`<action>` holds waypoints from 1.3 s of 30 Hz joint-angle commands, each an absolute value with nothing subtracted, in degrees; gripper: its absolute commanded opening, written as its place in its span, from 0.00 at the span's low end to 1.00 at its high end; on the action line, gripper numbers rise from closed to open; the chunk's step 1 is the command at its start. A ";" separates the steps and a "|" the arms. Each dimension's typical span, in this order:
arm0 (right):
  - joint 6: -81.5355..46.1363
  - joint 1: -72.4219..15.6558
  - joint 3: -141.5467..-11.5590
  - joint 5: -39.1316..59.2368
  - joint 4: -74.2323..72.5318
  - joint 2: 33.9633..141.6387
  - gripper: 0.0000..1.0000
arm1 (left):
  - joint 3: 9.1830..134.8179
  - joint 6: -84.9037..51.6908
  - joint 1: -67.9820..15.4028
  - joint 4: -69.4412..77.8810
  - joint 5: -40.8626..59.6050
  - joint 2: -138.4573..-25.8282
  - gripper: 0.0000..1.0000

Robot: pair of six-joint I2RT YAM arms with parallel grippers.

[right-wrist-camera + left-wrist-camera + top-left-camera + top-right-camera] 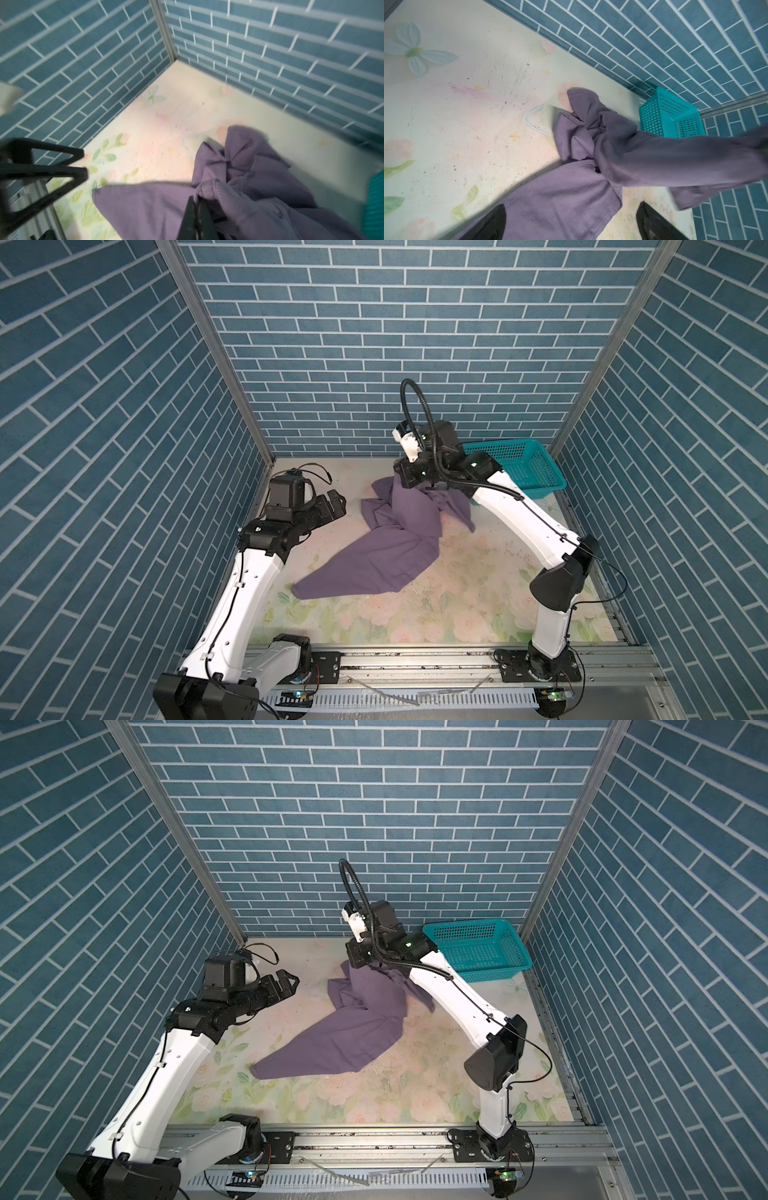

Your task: Fold and stack the trousers

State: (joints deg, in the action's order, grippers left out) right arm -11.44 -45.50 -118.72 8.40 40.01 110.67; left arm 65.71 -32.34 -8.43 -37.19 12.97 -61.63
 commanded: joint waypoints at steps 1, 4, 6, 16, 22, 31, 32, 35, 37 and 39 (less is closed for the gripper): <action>-15.14 -45.35 -118.33 16.09 37.72 109.97 0.00 | 66.34 -31.76 -8.39 -35.72 15.80 -59.81 0.99; -15.27 -45.23 -118.28 19.77 37.89 110.74 0.06 | 65.85 -31.72 -8.35 -35.15 15.79 -59.46 0.99; -15.53 -44.98 -115.90 20.01 37.44 109.93 0.30 | 65.83 -31.90 -8.35 -34.92 16.54 -60.37 0.99; -32.38 -28.35 -74.27 24.49 19.78 91.66 0.56 | 69.29 -29.03 -19.15 -36.15 8.73 -70.93 0.99; -31.73 -19.95 -60.68 25.32 22.90 83.46 0.66 | 81.01 -19.19 -34.18 -41.98 3.49 -88.41 0.97; -30.06 -11.60 -52.64 24.53 26.08 76.66 0.71 | 100.87 -13.70 -47.30 -52.44 -2.52 -114.68 0.89; -30.06 -10.66 -52.16 24.48 26.11 76.31 0.71 | 101.85 -13.95 -47.69 -52.38 -2.05 -116.30 0.89; -30.06 -7.96 -50.95 24.51 26.14 75.70 0.71 | 104.31 -14.59 -48.92 -51.95 -1.27 -120.74 0.91; -30.05 -6.11 -50.21 25.27 25.95 75.76 0.70 | 105.83 -15.06 -49.56 -51.82 -0.90 -123.18 0.91; -30.15 -4.38 -49.60 26.28 25.71 75.98 0.69 | 106.78 -15.51 -50.07 -51.68 -0.16 -125.14 0.89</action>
State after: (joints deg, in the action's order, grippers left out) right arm -29.78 -5.93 -51.24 24.32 25.06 76.71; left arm 104.66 -15.66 -49.45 -49.69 -0.16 -123.57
